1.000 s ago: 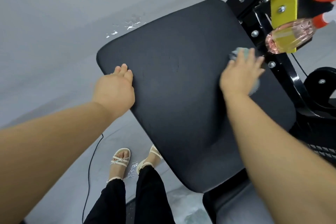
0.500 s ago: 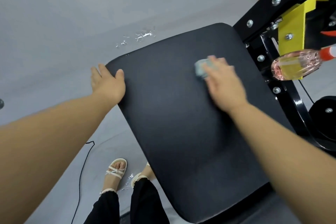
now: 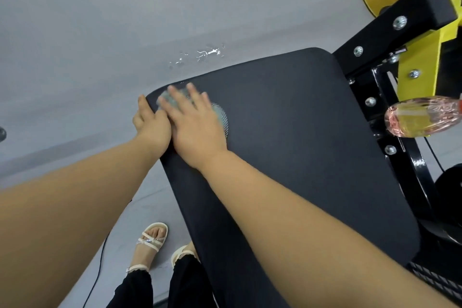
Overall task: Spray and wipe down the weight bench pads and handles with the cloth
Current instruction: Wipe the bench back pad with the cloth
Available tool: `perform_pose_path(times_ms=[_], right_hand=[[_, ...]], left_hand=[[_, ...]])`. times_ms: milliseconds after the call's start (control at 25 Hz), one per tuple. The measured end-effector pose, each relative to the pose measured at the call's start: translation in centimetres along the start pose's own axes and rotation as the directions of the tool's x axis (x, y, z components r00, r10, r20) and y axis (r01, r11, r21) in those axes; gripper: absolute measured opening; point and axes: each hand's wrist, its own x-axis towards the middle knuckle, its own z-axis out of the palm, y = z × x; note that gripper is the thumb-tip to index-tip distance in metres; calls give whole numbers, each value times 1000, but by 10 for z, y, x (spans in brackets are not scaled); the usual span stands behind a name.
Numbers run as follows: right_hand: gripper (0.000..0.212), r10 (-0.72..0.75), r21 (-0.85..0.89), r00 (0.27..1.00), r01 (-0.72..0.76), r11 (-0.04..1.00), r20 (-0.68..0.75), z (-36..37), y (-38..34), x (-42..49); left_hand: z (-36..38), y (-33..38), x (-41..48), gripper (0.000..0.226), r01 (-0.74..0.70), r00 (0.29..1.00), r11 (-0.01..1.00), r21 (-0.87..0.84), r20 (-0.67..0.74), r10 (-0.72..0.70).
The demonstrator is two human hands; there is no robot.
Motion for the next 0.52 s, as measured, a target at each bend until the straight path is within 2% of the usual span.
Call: perform_pose_path(times_ms=[80,120,160,240,320,360,400,440,520], right_hand=[[44,-230,31,973,229,973,29,-11,32,0],[42,-238,6,971,239,971,-16,-17,59,1],[40,-156,-21,984,155,988,-82,-25,91,3],[39,176,-20,976,-180,983,-130,-47,156,-1],[41,504,8,851,-508,861,-150,-65,197,-9],[42,598,4,784,-606,796,-165,-67,196,-6],[43,641,-29,745,-656,754,-183,-63,183,4],[43,630,-72,753,-651,756,-191,-57,163,16],[42,452,-109,880,-468,877,-143,-35,107,43]], left_hand=[[1,1,-1,57,9,1000,999,42,-4,-8],[1,2,-2,58,21,1000,997,72,-5,-20],[0,2,-2,59,28,1000,995,94,-2,-28],[0,2,-2,59,38,999,993,109,12,-39],[0,4,-2,60,45,999,992,115,22,-48],[0,3,-1,60,44,999,992,117,26,-48],[-1,3,0,61,42,998,992,117,33,-46],[-1,1,1,62,42,998,993,111,42,-47],[-1,-1,4,63,34,997,993,116,67,-42]])
